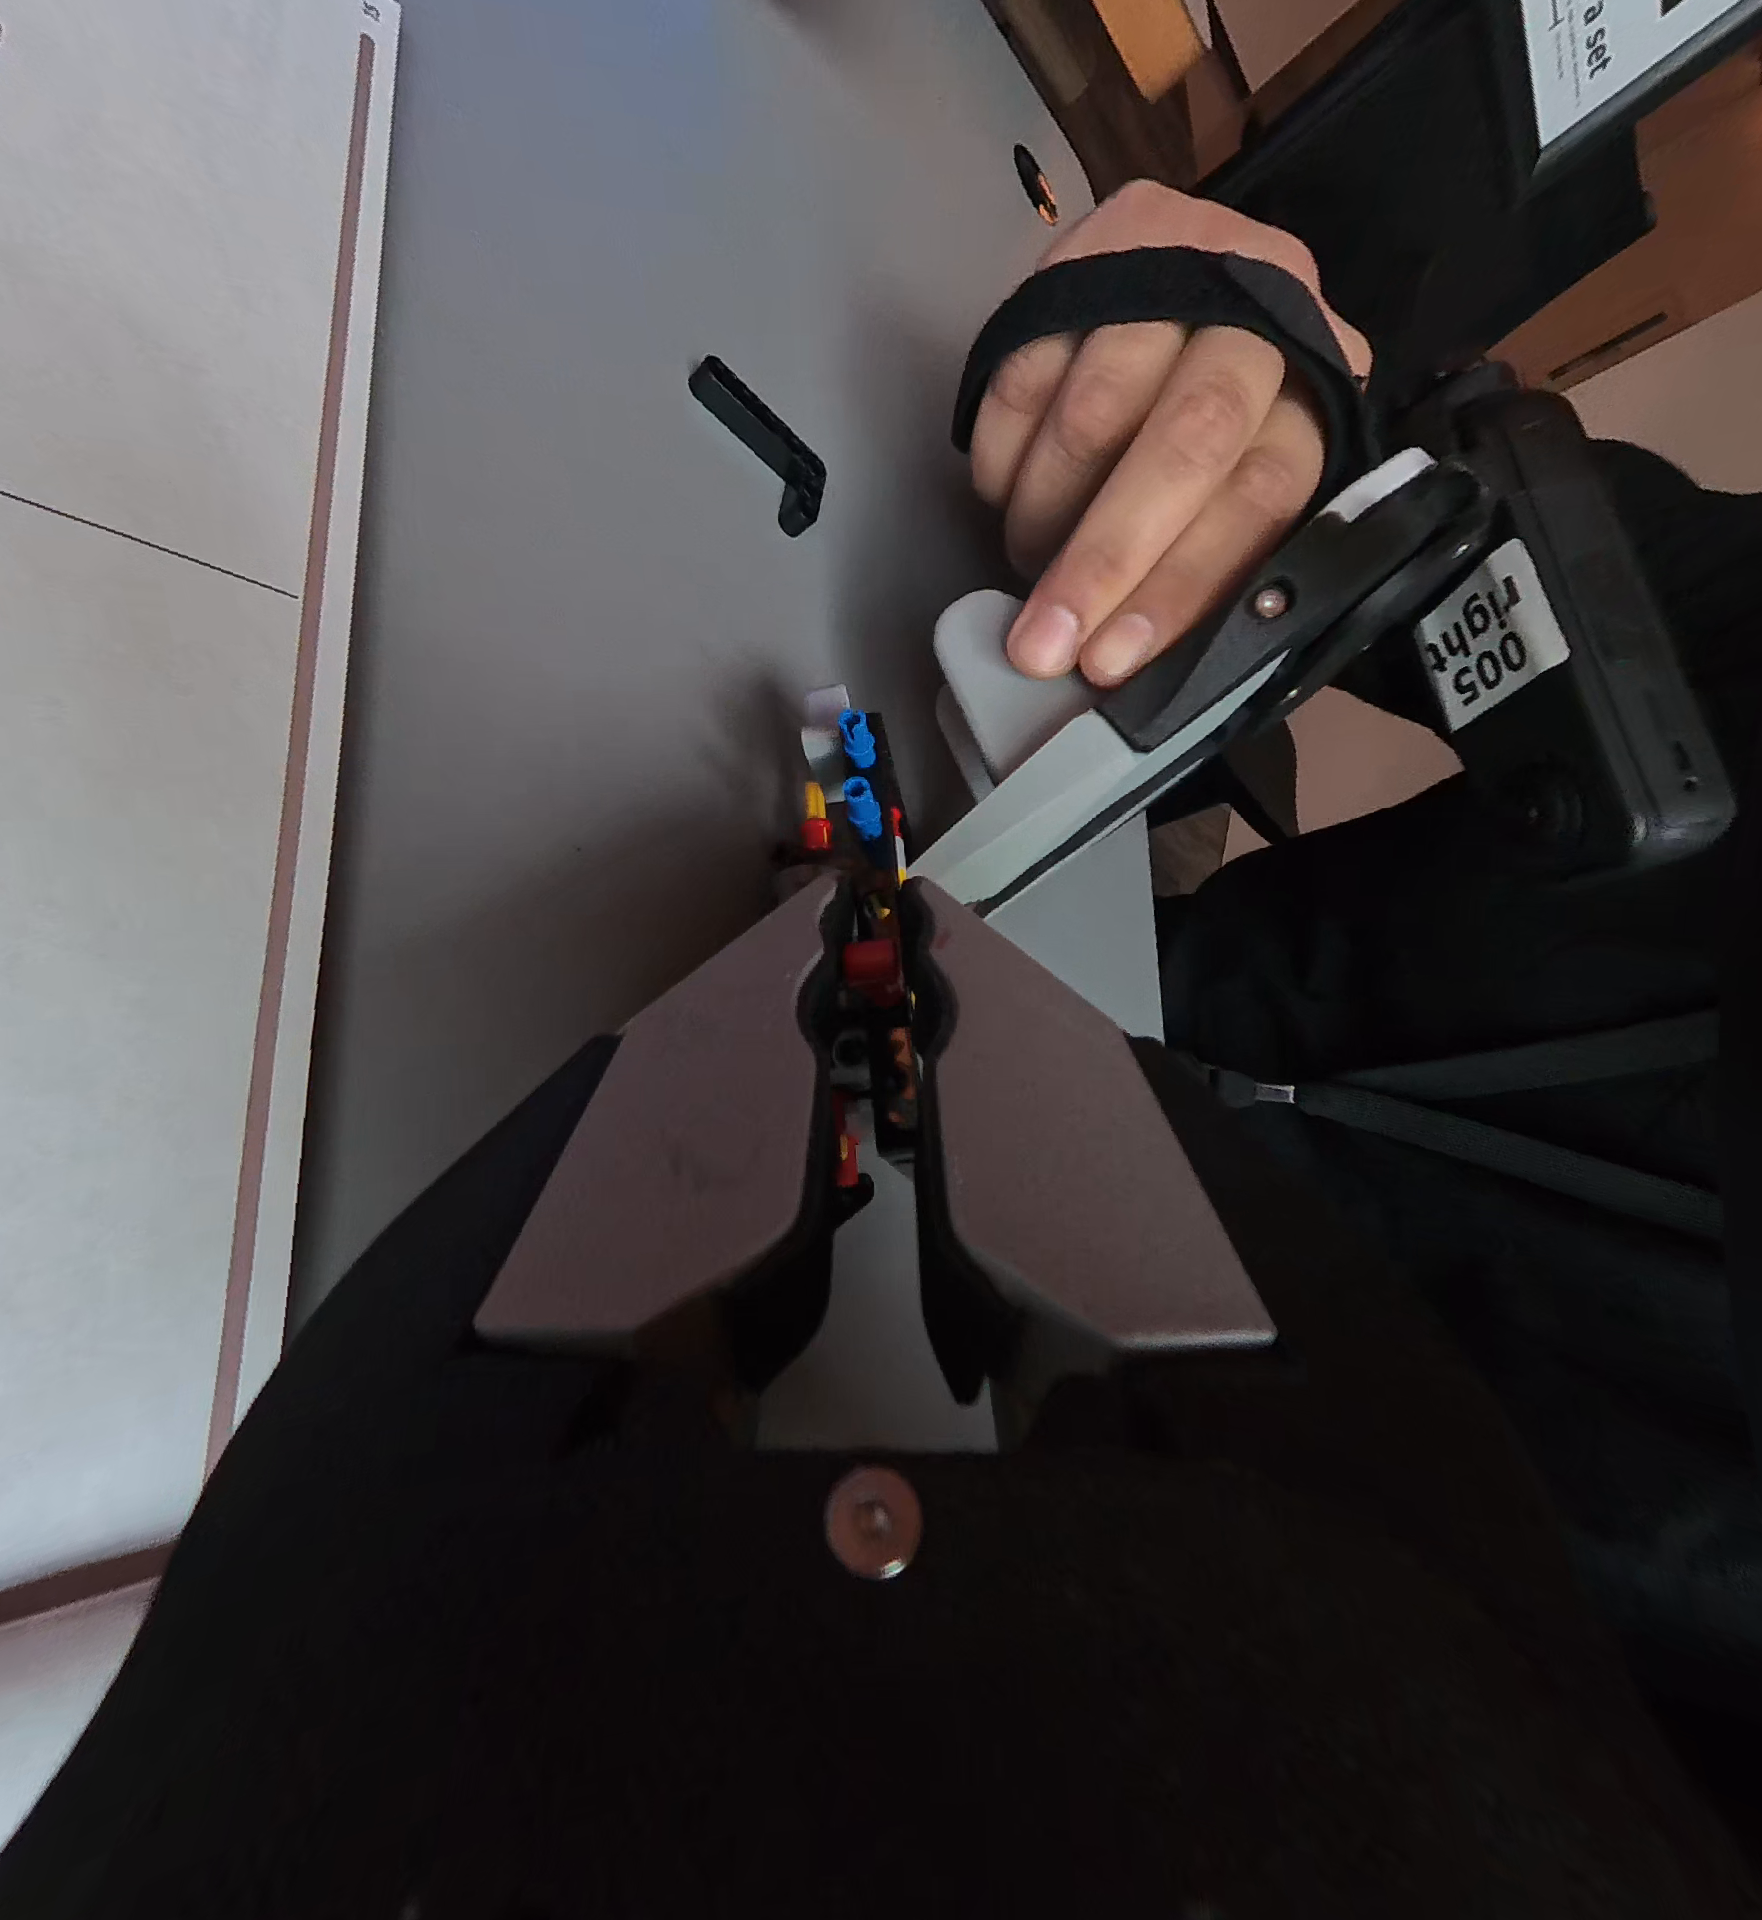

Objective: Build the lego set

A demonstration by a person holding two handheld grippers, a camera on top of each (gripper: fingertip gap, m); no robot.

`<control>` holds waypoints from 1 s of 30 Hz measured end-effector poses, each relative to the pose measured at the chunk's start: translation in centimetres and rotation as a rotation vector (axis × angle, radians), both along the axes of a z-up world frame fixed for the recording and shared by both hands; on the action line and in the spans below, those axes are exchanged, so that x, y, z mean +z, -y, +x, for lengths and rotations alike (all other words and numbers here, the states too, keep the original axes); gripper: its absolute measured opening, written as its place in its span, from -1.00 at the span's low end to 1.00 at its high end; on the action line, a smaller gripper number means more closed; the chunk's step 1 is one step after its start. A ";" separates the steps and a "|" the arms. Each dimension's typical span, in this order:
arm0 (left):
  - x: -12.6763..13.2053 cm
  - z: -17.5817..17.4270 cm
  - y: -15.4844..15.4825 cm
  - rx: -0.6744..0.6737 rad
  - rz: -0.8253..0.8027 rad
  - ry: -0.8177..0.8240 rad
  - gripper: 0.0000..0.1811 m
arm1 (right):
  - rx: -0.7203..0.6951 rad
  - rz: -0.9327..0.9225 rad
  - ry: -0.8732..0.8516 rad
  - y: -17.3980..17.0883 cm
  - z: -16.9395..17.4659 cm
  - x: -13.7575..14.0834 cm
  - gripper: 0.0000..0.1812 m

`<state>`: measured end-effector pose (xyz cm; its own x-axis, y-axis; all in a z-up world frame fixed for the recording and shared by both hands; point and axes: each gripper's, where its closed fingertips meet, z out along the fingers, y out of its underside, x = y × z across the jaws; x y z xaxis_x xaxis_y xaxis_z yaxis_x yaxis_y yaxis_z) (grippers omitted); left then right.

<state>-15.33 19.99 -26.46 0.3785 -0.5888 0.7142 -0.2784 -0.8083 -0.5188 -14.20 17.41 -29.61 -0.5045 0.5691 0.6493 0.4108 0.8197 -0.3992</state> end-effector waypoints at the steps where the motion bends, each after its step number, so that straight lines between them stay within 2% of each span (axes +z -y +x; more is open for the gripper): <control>1: 0.0 0.0 0.0 -0.001 0.000 0.000 -0.93 | -0.009 -0.011 -0.001 0.0 0.1 0.0 -0.82; 6: -0.1 -0.1 -0.1 0.006 0.001 -0.002 -0.93 | -0.056 -0.049 -0.010 -0.2 1.0 0.3 -0.85; 14: -0.2 0.0 -0.1 0.012 -0.002 -0.015 -0.92 | -0.158 -0.128 0.005 -0.5 1.1 0.0 -0.77; 20: -0.3 0.0 -0.2 0.025 -0.012 -0.014 -0.92 | -0.251 -0.262 0.017 -0.8 1.1 -0.1 -0.86; 27: -0.3 0.0 -0.2 0.043 -0.006 -0.025 -0.92 | -0.366 -0.249 0.036 -1.0 1.0 -0.2 -0.85; 30: -0.2 0.0 -0.2 0.043 0.005 -0.038 -0.92 | -0.355 -0.259 0.045 -0.9 1.0 -0.2 -0.86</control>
<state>-15.32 20.18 -26.68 0.4300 -0.5747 0.6963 -0.2627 -0.8175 -0.5125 -13.21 18.27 -29.83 -0.2731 0.8532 0.4444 0.6701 0.5001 -0.5485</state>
